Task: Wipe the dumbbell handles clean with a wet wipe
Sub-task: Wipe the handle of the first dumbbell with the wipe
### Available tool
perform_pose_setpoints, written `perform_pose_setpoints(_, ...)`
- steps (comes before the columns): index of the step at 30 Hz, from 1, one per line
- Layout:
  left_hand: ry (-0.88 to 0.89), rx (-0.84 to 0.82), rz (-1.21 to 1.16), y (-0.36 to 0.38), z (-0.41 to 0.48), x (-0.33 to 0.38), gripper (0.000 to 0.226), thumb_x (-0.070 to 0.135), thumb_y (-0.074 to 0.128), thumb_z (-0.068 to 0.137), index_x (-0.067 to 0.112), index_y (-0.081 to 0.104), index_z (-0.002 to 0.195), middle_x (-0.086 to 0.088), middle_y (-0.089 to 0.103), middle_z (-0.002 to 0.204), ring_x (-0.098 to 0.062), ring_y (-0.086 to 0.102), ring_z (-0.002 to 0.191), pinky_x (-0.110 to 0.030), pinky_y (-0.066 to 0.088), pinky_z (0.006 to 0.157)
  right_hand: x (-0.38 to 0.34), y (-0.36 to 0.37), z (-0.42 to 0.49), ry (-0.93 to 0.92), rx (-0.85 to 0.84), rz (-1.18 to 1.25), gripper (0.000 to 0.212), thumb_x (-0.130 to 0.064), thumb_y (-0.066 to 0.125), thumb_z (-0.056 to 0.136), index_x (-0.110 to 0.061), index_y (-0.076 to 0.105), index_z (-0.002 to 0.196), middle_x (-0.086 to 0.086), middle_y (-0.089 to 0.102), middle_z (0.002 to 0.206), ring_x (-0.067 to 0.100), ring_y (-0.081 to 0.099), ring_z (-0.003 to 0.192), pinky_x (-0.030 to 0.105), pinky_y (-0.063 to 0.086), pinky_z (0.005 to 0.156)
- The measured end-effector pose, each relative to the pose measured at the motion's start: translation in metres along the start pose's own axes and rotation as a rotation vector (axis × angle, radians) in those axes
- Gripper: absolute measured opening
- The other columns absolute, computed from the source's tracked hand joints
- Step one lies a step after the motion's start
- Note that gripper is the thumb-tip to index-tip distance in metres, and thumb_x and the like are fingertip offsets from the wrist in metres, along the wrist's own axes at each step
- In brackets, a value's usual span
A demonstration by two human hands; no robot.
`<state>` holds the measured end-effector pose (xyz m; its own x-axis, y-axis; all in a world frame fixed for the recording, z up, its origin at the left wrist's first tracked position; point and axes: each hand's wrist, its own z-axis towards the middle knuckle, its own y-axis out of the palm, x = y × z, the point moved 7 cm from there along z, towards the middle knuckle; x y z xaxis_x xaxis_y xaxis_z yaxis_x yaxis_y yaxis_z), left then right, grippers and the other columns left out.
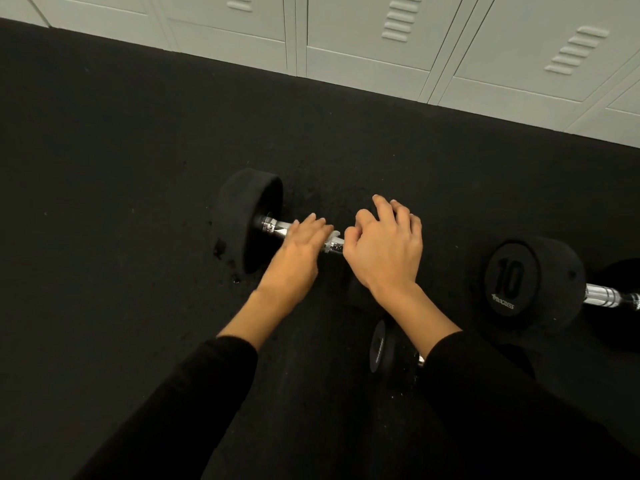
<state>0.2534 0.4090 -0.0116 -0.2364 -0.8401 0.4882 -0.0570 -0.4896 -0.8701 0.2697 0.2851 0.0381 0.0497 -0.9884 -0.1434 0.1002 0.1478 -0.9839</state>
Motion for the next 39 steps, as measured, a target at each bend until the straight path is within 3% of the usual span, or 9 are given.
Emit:
perform_pose_setpoints(5,0.06,0.048,-0.014,0.015,-0.043,-0.006,0.091,-0.029,0.044,0.074,0.012,0.021,0.151,-0.005,0.014,0.159,-0.017,0.009,0.148,-0.028,0.004,0.12,-0.001,0.001,-0.002,0.001,0.025,-0.003,0.029,-0.031,0.046,0.089,-0.017,0.069,0.101,0.01,0.052,0.137,0.031,0.043,0.13,0.049,0.033,0.103)
perform_pose_setpoints(9,0.015,0.078,-0.173,0.018,-0.061,-0.003,0.078,-0.023,0.044,0.081,0.015,0.032,0.149,-0.003,0.027,0.156,-0.011,0.022,0.144,-0.024,0.02,0.117,-0.002,0.001,-0.005,-0.003,0.04,-0.006,0.028,-0.031,0.046,0.086,-0.016,0.069,0.096,0.011,0.054,0.135,0.031,0.044,0.128,0.049,0.035,0.102)
perform_pose_setpoints(11,-0.218,0.123,-0.391,0.015,-0.066,-0.012,0.055,-0.008,0.044,0.092,0.017,0.047,0.141,-0.006,0.055,0.137,-0.006,0.052,0.123,-0.012,0.04,0.1,-0.002,0.001,-0.005,-0.001,0.035,0.005,0.029,-0.031,0.046,0.086,-0.017,0.069,0.097,0.01,0.053,0.136,0.031,0.043,0.129,0.049,0.034,0.103)
perform_pose_setpoints(13,-0.671,0.15,-0.741,0.019,-0.073,-0.028,0.036,0.004,0.043,0.097,0.015,0.059,0.126,-0.009,0.067,0.111,-0.014,0.065,0.095,-0.025,0.053,0.083,-0.002,0.001,-0.004,0.003,0.034,0.008,0.029,-0.031,0.047,0.086,-0.017,0.069,0.098,0.01,0.052,0.137,0.031,0.042,0.129,0.049,0.033,0.103)
perform_pose_setpoints(15,-1.069,0.122,-1.38,0.037,-0.071,-0.026,0.022,0.005,0.039,0.098,0.005,0.059,0.108,-0.015,0.063,0.104,-0.023,0.062,0.093,-0.035,0.053,0.08,-0.001,0.001,-0.005,0.006,0.046,0.005,0.029,-0.031,0.046,0.086,-0.017,0.069,0.097,0.01,0.053,0.136,0.031,0.043,0.129,0.049,0.034,0.103)
perform_pose_setpoints(17,-1.132,0.118,-1.864,0.038,-0.051,-0.016,0.024,0.003,0.034,0.098,-0.003,0.051,0.113,-0.022,0.06,0.11,-0.029,0.061,0.099,-0.034,0.052,0.075,-0.002,0.001,-0.006,0.002,0.057,-0.001,0.029,-0.031,0.046,0.085,-0.017,0.069,0.096,0.01,0.054,0.135,0.031,0.044,0.128,0.049,0.035,0.101)
perform_pose_setpoints(19,-1.119,0.148,-2.056,0.032,-0.032,-0.011,0.036,0.001,0.029,0.097,-0.011,0.045,0.127,-0.028,0.056,0.123,-0.034,0.058,0.112,-0.039,0.051,0.083,-0.003,0.001,-0.007,-0.001,0.066,-0.002,0.029,-0.031,0.046,0.084,-0.016,0.069,0.095,0.011,0.054,0.134,0.032,0.045,0.127,0.05,0.036,0.101)
perform_pose_setpoints(24,-1.16,0.275,-2.169,0.038,-0.02,-0.013,0.046,0.008,0.029,0.093,-0.007,0.044,0.134,-0.025,0.053,0.133,-0.036,0.051,0.124,-0.048,0.039,0.106,-0.002,0.001,-0.009,0.003,0.054,-0.001,0.028,-0.031,0.048,0.086,-0.016,0.069,0.098,0.011,0.053,0.136,0.032,0.043,0.129,0.05,0.035,0.103)
perform_pose_setpoints(39,-1.113,0.127,-1.94,0.038,-0.03,-0.003,0.046,-0.011,0.029,0.09,-0.007,0.042,0.134,-0.024,0.06,0.115,-0.032,0.058,0.112,-0.04,0.046,0.096,-0.004,0.0,-0.016,-0.02,0.079,0.002,0.028,-0.03,0.047,0.085,-0.016,0.068,0.096,0.012,0.052,0.136,0.033,0.043,0.129,0.051,0.034,0.103)
